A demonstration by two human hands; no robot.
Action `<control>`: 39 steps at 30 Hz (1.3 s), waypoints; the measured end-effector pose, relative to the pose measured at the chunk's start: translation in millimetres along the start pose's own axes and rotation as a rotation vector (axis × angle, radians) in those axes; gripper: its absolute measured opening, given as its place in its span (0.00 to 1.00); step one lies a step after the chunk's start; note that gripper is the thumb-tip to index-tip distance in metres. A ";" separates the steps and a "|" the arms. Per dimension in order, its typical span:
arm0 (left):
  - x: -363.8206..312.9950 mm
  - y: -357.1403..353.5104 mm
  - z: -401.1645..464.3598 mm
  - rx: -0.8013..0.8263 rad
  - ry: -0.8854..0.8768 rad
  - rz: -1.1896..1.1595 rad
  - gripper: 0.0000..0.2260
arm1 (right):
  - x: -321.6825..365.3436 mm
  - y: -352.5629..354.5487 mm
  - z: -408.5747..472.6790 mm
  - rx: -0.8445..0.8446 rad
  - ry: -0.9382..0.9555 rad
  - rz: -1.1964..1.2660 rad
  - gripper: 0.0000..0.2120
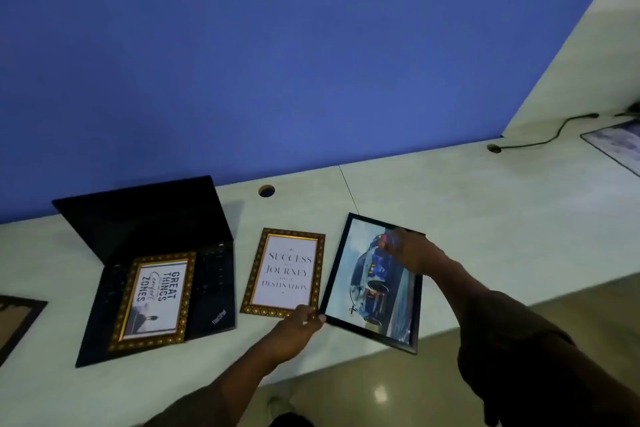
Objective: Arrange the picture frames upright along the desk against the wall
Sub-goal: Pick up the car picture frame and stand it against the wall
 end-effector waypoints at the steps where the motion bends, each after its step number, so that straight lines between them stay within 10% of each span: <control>1: 6.8 -2.0 5.6 -0.011 0.015 -0.058 0.25 | -3.7 -6.0 6.8 0.002 -0.009 -0.002 0.34; 17: 64.6 -22.8 19.1 -0.056 0.409 -0.613 0.16 | 13.9 -6.1 110.3 0.066 0.047 -0.289 0.32; 23: 66.2 -47.4 14.4 -0.320 0.463 -0.682 0.13 | -12.4 -11.3 150.7 0.081 0.062 -0.373 0.30; 39: 53.7 -170.1 42.0 -0.585 0.553 -1.088 0.27 | -12.6 -50.1 157.6 0.090 0.384 -0.407 0.27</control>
Point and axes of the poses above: each hand's wrist, its own z-axis towards the middle knuckle, its own y-axis out of the back of the hand, x = y × z, the point moved 10 cm from there along z, towards the middle knuckle, and after that the axes turned 10 degrees about -z, right-handed, at the moved point
